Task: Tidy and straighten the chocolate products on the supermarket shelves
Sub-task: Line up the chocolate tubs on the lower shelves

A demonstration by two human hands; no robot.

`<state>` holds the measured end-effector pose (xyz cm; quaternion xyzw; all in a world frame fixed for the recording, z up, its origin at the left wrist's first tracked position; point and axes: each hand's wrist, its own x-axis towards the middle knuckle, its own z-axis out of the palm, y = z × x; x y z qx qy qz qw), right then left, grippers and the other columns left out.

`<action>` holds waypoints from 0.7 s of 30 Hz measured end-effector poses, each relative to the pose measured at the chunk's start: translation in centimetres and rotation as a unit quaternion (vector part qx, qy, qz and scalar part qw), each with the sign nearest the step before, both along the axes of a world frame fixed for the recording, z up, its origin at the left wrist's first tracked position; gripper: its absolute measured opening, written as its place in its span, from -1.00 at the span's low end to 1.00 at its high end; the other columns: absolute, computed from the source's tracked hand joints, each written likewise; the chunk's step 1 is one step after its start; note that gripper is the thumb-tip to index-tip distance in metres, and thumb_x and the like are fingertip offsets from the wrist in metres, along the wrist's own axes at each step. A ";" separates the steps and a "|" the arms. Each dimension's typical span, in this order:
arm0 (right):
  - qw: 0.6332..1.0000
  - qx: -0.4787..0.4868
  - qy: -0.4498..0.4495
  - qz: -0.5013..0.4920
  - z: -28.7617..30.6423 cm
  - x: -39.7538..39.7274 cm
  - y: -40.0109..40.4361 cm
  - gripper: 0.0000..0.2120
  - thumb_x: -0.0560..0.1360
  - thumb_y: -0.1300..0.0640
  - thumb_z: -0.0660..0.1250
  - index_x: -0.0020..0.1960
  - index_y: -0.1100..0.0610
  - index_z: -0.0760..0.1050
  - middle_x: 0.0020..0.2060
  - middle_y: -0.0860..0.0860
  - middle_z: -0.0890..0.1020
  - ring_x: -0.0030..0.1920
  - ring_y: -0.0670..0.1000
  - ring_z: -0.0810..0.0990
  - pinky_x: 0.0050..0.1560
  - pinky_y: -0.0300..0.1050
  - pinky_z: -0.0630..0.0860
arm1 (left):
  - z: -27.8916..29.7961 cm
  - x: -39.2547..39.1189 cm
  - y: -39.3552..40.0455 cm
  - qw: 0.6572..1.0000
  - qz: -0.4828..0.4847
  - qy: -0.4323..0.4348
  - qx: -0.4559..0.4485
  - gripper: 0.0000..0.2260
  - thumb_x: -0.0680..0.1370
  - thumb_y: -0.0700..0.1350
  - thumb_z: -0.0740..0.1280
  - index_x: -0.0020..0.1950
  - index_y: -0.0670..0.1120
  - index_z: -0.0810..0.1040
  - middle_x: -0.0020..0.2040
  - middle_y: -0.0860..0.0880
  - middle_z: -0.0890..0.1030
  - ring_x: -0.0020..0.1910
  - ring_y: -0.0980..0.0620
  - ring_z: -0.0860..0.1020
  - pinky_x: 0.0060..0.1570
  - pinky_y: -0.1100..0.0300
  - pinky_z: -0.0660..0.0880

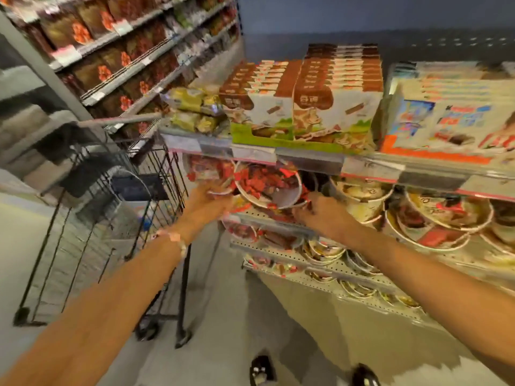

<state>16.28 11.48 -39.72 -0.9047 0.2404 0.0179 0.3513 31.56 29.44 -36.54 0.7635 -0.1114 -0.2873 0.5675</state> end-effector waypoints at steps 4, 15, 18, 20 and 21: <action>0.989 0.023 -0.034 -0.141 -2.9 2.3 0.4 -0.46 0.51 -0.05 0.29 0.27 0.33 0.26 0.10 0.27 0.57 0.10 0.26 0.55 -0.10 -0.07 0.39 | -5.0 5.7 0.6 0.990 0.116 -0.042 0.063 -0.56 0.48 -0.11 0.42 0.24 -0.23 0.32 0.12 -0.18 0.53 0.04 -0.17 0.57 -0.11 0.07 0.56; 0.971 0.007 -0.148 -0.189 -4.7 5.7 1.8 -0.41 0.54 -0.04 0.25 0.46 0.16 0.13 -0.07 0.25 0.62 -0.12 0.26 0.59 -0.14 0.12 0.52 | -10.4 14.5 2.0 0.983 0.105 -0.149 -0.015 -0.25 0.30 -0.01 0.55 0.38 0.01 0.23 0.07 0.02 0.54 -0.01 0.10 0.58 0.00 0.20 0.53; 0.961 0.032 -0.195 -0.192 -5.3 6.0 1.8 -0.45 0.55 -0.03 0.26 0.44 0.11 0.17 0.02 0.20 0.62 -0.12 0.21 0.61 -0.09 0.12 0.54 | -10.6 15.3 2.0 0.988 0.053 -0.134 -0.050 -0.28 0.30 -0.12 0.56 0.35 -0.03 0.26 0.12 -0.09 0.58 0.03 0.07 0.61 0.07 0.08 0.56; 0.955 0.054 -0.218 -0.192 -5.7 5.9 1.7 -0.46 0.54 -0.01 0.28 0.44 0.08 0.20 0.08 0.12 0.60 -0.02 0.15 0.61 -0.04 0.05 0.54 | -10.4 15.2 2.1 0.988 0.034 -0.141 -0.061 -0.27 0.27 -0.15 0.58 0.33 -0.03 0.28 0.15 -0.07 0.57 0.11 0.05 0.58 0.08 0.05 0.56; 0.952 0.067 -0.227 -0.193 -5.8 5.8 1.6 -0.47 0.53 -0.01 0.29 0.44 0.06 0.21 0.09 0.07 0.60 0.02 0.12 0.60 -0.01 0.05 0.55 | -10.3 14.9 2.2 0.987 0.022 -0.143 -0.071 -0.25 0.26 -0.16 0.59 0.34 -0.03 0.28 0.18 -0.05 0.56 0.13 0.06 0.57 0.06 0.09 0.56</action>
